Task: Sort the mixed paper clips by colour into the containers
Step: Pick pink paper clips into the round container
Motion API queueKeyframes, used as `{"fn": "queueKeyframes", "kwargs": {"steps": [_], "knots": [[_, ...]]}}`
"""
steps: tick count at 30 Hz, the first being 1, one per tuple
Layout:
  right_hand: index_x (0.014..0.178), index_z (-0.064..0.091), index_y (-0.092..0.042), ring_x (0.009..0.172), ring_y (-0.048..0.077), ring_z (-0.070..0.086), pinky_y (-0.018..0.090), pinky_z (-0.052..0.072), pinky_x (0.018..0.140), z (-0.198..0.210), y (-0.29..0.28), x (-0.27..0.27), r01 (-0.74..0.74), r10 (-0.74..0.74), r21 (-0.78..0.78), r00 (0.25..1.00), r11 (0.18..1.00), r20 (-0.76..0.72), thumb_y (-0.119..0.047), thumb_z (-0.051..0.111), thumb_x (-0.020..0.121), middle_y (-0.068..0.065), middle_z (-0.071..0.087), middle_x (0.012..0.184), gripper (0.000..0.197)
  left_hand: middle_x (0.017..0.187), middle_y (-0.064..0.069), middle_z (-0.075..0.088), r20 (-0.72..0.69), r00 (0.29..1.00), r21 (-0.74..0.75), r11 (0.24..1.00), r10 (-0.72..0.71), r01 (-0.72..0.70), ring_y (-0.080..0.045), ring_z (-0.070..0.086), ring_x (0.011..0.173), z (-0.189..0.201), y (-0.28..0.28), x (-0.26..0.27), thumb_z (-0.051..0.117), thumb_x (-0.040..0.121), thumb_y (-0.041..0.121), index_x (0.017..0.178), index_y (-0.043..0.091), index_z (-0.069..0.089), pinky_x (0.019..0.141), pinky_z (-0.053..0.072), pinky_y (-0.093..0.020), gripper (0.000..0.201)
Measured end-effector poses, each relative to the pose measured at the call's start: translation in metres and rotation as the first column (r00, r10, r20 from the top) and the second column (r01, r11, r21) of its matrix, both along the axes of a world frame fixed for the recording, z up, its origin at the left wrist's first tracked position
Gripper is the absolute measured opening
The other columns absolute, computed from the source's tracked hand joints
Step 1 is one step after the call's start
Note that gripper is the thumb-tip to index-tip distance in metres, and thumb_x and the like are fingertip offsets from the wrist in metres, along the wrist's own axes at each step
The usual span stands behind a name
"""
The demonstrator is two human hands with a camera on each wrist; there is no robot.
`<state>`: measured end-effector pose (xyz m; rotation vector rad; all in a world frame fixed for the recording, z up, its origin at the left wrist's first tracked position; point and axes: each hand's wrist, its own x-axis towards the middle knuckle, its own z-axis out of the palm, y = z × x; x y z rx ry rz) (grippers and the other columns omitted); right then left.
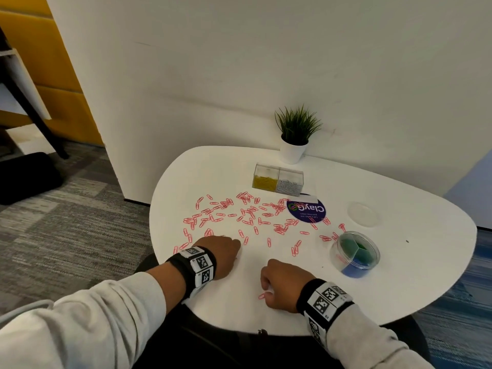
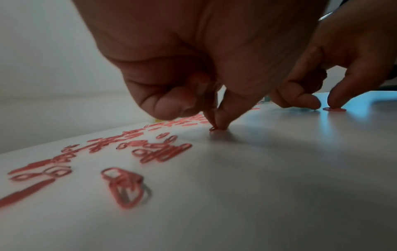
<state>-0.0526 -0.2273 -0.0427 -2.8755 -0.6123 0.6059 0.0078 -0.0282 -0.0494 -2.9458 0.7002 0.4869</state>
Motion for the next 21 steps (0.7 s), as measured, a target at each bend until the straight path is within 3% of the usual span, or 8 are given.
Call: {"fn": "queueKeyframes", "kwargs": {"steps": [5,8,11,13,15,18,19,21], "knots": [[0.106,0.061,-0.013,0.082,0.021,0.05,0.033,0.046,0.075,-0.002,0.009,0.004,-0.074,0.077,-0.095,0.997,0.993,0.021,-0.029,0.057,0.091,0.006,0.055,0.112,0.022,0.127,-0.006,0.058,-0.125,0.976,-0.044,0.982,0.177,-0.184,-0.026,0.055,0.116,0.012,0.006,0.005,0.031,0.1,0.046,0.126,0.013,0.055,0.093,0.043,-0.035,0.048],[0.101,0.059,-0.014,0.08,0.021,0.05,0.032,0.046,0.073,0.001,0.011,0.005,-0.081,0.08,-0.129,0.997,0.988,-0.012,-0.027,0.058,0.088,0.005,0.055,0.108,0.018,0.093,-0.01,0.061,-0.187,0.937,-0.277,0.9,0.294,-0.338,-0.026,0.058,0.09,0.019,0.016,0.019,0.032,0.103,0.04,0.087,0.009,0.059,0.075,0.041,-0.029,0.044],[0.084,0.055,-0.014,0.076,0.019,0.055,0.036,0.051,0.073,0.002,0.007,0.01,-0.029,0.026,-0.045,0.997,0.999,-0.071,-0.028,0.058,0.085,0.002,0.058,0.095,0.015,0.059,-0.004,0.058,-0.382,0.846,-0.526,0.665,0.373,-0.531,-0.018,0.052,0.051,0.019,0.026,0.027,0.042,0.103,0.036,0.068,0.011,0.051,0.056,0.039,-0.025,0.044],[0.078,0.053,-0.021,0.071,0.013,0.052,0.032,0.049,0.069,0.001,-0.003,0.02,0.145,-0.123,0.168,0.983,0.975,-0.133,-0.028,0.061,0.08,-0.003,0.058,0.085,0.011,0.062,-0.006,0.059,-0.576,0.745,-0.634,0.391,0.336,-0.667,-0.016,0.055,0.05,0.02,0.028,0.03,0.046,0.103,0.023,0.083,0.007,0.058,0.051,0.043,-0.025,0.029],[0.081,0.055,-0.023,0.063,0.01,0.049,0.028,0.046,0.058,0.005,-0.013,0.035,0.38,-0.307,0.437,0.923,0.815,-0.231,-0.019,0.063,0.079,-0.003,0.059,0.078,0.009,0.068,-0.007,0.052,-0.613,0.713,-0.656,0.284,0.339,-0.699,-0.019,0.053,0.058,0.022,0.028,0.035,0.041,0.102,0.013,0.096,0.007,0.064,0.049,0.041,-0.026,0.024],[0.09,0.059,-0.011,0.049,0.013,0.038,0.022,0.029,0.042,0.012,-0.022,0.054,0.74,-0.373,0.628,0.668,0.242,-0.643,0.005,0.048,0.081,0.008,0.056,0.071,0.021,0.076,-0.009,0.056,-0.559,0.745,-0.64,0.382,0.363,-0.666,-0.02,0.045,0.061,0.025,0.021,0.047,0.046,0.101,0.021,0.091,0.008,0.068,0.052,0.037,-0.026,0.027],[0.088,0.058,-0.009,0.049,0.013,0.035,0.021,0.025,0.042,0.014,-0.023,0.06,0.799,-0.343,0.596,0.585,0.084,-0.735,0.007,0.042,0.079,0.009,0.053,0.07,0.025,0.084,-0.009,0.063,-0.462,0.805,-0.612,0.524,0.372,-0.593,-0.02,0.048,0.066,0.027,0.018,0.051,0.05,0.1,0.029,0.089,0.009,0.066,0.057,0.04,-0.026,0.029],[0.079,0.056,-0.01,0.05,0.015,0.035,0.022,0.022,0.045,0.012,-0.024,0.071,0.85,-0.352,0.526,0.483,-0.031,-0.802,0.001,0.04,0.077,0.008,0.05,0.07,0.019,0.105,-0.004,0.066,-0.2,0.921,-0.408,0.826,0.335,-0.389,-0.019,0.057,0.087,0.029,0.008,0.054,0.049,0.098,0.05,0.096,0.016,0.065,0.078,0.048,-0.03,0.037]]}}
